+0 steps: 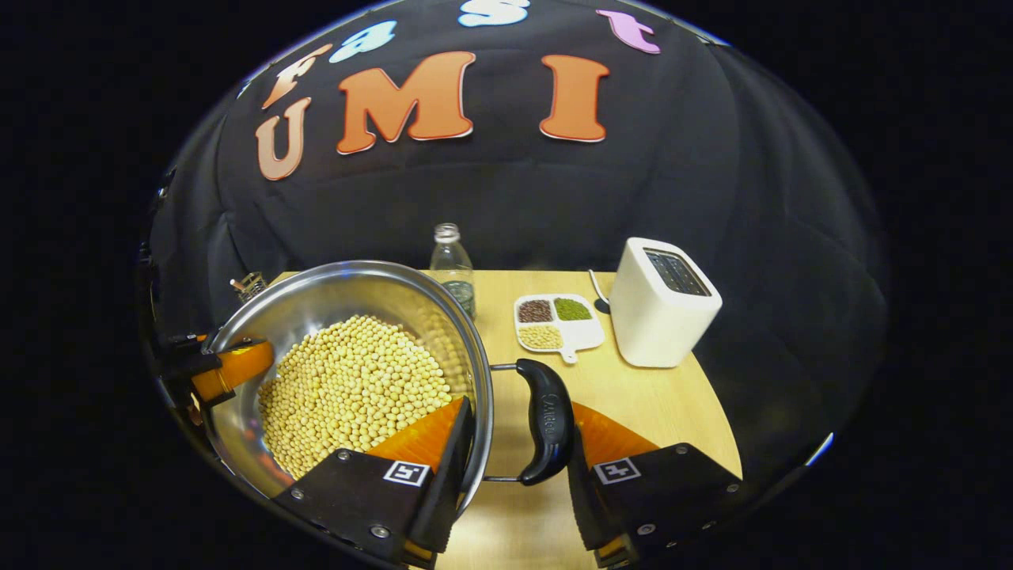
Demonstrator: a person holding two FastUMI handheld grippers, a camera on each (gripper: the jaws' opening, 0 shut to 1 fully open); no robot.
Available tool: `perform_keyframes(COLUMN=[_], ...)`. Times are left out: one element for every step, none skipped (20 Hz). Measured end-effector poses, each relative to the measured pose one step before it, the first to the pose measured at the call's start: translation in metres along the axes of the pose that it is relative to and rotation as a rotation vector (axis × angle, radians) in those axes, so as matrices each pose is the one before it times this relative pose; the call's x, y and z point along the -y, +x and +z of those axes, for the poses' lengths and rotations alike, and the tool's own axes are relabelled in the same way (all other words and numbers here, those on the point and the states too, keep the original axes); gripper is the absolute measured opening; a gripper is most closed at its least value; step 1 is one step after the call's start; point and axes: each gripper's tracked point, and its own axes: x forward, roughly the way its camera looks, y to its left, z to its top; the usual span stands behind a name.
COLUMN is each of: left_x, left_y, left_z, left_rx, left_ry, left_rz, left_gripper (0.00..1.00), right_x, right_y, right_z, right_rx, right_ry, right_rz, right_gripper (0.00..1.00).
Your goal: First push the handle of the pot to place it horizontally, then grasp the pot with both hands and set it on the induction cooktop.
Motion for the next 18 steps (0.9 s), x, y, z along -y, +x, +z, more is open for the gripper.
perform_keyframes(left_x=[-0.01316, -0.01264, -0.01355, -0.01279, -0.01204, -0.01069, -0.01033, -0.01041, -0.00945, -0.0094, -0.01053, -0.00873, -0.00785, -0.00938, -0.00928, -0.00371, -0.00709, -0.00845], left_y=[-0.00461, -0.00308, -0.00322, -0.0022, -0.00214, -0.00298, -0.00184, -0.00179, -0.00288, -0.00218, -0.00053, -0.0018, -0.00119, 0.0019, 0.00224, -0.00178, 0.00085, 0.00489], left_z=[0.00265, 0.00289, 0.00187, -0.00039, 0.00068, 0.00157, 0.00257, 0.00088, 0.00186, 0.00182, 0.00137, -0.00056, -0.00113, -0.00364, -0.00155, 0.00028, -0.00088, -0.00502], left_rx=[0.0075, 0.00833, 0.00109, 0.00091, -0.00133, 0.00227, 0.00483, 0.00545, 0.00262, 0.00458, 0.00331, 0.00198, 0.00028, -0.00157, -0.00238, -0.00365, 0.0013, -0.00456], left_ry=[0.0013, -0.00813, -0.00583, -0.00998, -0.00718, -0.00624, -0.0007, -0.00145, -0.00115, -0.00113, -0.00172, -0.00278, -0.00191, -0.00105, -0.0009, 0.00352, 0.0032, -0.0004], left_rz=[0.00752, 0.01077, 0.01186, 0.00919, 0.0077, 0.00792, 0.01049, 0.01048, 0.01181, 0.01075, 0.01197, 0.01118, 0.01153, 0.00963, 0.01151, 0.00959, 0.00991, 0.00773], left_gripper=[0.76, 0.76, 0.76, 0.76, 0.76, 0.76, 0.76, 0.76, 0.76, 0.76, 0.76, 0.76, 0.76, 0.76, 0.76, 0.76, 0.76, 0.76], right_x=[-0.00832, -0.01058, -0.00737, 0.00057, -0.00199, -0.00252, -0.00375, -0.00084, 0.00064, 0.0045, 0.00283, 0.00849, 0.00253, -0.00078, 0.00259, 0.0026, -0.00169, -0.0025], right_y=[0.00061, 0.00126, -0.00098, 0.00485, 0.00286, 0.00466, 0.00408, 0.00485, 0.00154, 0.00273, 0.00491, -0.00083, 0.00072, -0.00003, -0.00027, 0.00174, 0.00353, 0.00531], right_z=[0.00191, 0.00168, 0.00321, -0.00075, 0.00117, 0.00037, 0.00171, 0.00071, -0.00126, -0.00381, -0.00241, -0.00204, 0.0004, 0.00858, 0.00428, 0.00126, -0.00199, -0.00241], right_rx=[0.00901, 0.01129, 0.00847, 0.00024, 0.00528, 0.00313, 0.00862, 0.00334, 0.00441, 0.00178, 0.00648, 0.00049, -0.00072, 0.00062, -0.00054, -0.00659, -0.00935, -0.00797], right_ry=[-0.00894, -0.00614, -0.01201, -0.00902, -0.00387, -0.00408, -0.00244, -0.00328, 0.00288, -0.00094, -0.00042, -0.00334, 0.00204, -0.00564, -0.00235, -0.00687, 0.00193, -0.00172], right_rz=[0.00876, 0.0066, 0.00611, 0.00752, 0.00878, 0.00746, 0.00668, 0.00674, 0.00852, 0.00718, 0.00824, 0.00989, 0.01116, 0.00886, 0.00801, 0.00872, 0.00678, 0.00459], right_gripper=[0.61, 0.61, 0.61, 0.61, 0.57, 0.57, 0.61, 0.61, 0.56, 0.57, 0.61, 0.61, 0.61, 0.57, 0.61, 0.61, 0.61, 0.61])
